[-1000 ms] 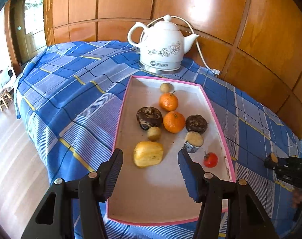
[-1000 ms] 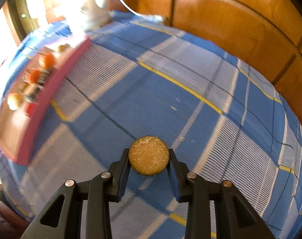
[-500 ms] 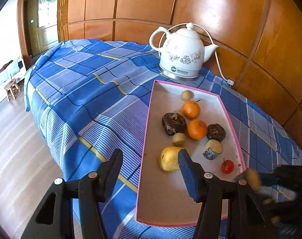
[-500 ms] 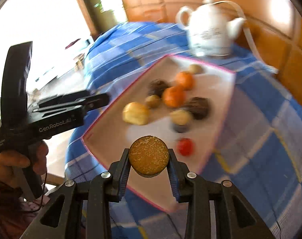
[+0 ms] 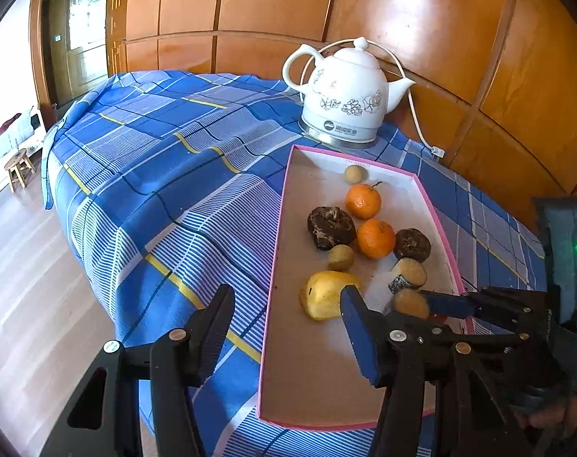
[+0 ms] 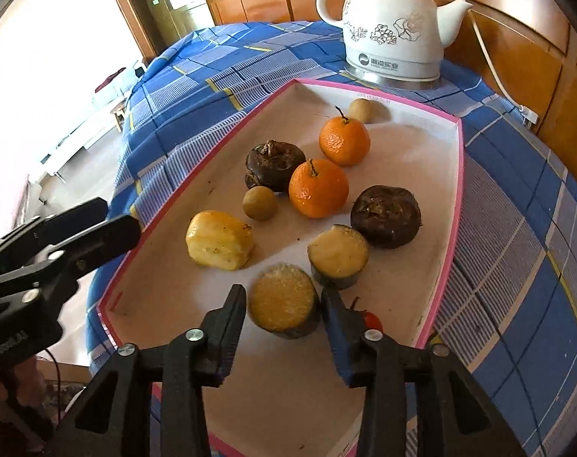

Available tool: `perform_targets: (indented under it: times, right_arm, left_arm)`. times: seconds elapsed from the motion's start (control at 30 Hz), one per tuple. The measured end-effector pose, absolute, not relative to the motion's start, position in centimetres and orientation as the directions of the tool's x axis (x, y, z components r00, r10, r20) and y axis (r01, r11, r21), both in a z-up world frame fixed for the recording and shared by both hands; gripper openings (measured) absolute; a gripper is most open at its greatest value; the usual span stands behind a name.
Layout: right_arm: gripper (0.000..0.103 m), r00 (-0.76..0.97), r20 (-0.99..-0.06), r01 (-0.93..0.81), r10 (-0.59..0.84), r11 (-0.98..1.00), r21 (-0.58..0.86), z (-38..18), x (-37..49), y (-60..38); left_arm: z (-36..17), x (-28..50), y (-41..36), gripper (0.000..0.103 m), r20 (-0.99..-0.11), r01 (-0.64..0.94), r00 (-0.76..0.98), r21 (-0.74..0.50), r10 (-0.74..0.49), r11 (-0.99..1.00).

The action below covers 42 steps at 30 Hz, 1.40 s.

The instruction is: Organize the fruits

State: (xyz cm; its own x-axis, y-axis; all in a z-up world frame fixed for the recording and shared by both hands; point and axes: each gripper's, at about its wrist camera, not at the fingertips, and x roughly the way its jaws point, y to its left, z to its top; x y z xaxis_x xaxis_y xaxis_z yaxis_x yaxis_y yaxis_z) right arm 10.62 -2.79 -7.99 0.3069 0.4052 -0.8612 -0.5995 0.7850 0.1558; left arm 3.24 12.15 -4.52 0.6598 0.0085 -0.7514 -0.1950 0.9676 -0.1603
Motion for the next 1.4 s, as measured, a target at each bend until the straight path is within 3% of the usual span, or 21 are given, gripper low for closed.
perform_targets:
  times: [0.2, 0.3, 1.1, 1.3, 1.4]
  right_arm:
    - [0.043, 0.337, -0.860, -0.611, 0.382, 0.784, 0.109, -8.1, 9.5, -2.9]
    - [0.034, 0.377, -0.855, -0.611, 0.356, 0.790, 0.060, -8.1, 9.3, -2.7]
    - [0.035, 0.395, -0.842, -0.525, 0.368, 0.842, 0.122, -8.6, 9.3, -3.9]
    - [0.037, 0.460, -0.807, -0.498, 0.371, 0.860, 0.112, -6.9, 7.6, -4.8]
    - [0.039, 0.517, -0.775, -0.454, 0.364, 0.884, 0.112, -5.7, 6.3, -5.9]
  left_arm:
    - [-4.4, 3.2, 12.0, 0.058, -0.748, -0.195, 0.663, -0.158, 0.011, 0.968]
    - [-4.2, 3.1, 11.9, 0.059, -0.746, -0.193, 0.666, -0.155, 0.014, 0.969]
    - [-3.5, 2.3, 10.4, 0.062, -0.728, -0.166, 0.685, -0.118, 0.028, 0.979]
    - [-3.0, 1.7, 9.9, 0.068, -0.709, -0.168, 0.704, -0.095, 0.051, 0.981]
    - [-2.6, 1.2, 9.5, 0.076, -0.685, -0.169, 0.725, -0.081, 0.068, 0.982]
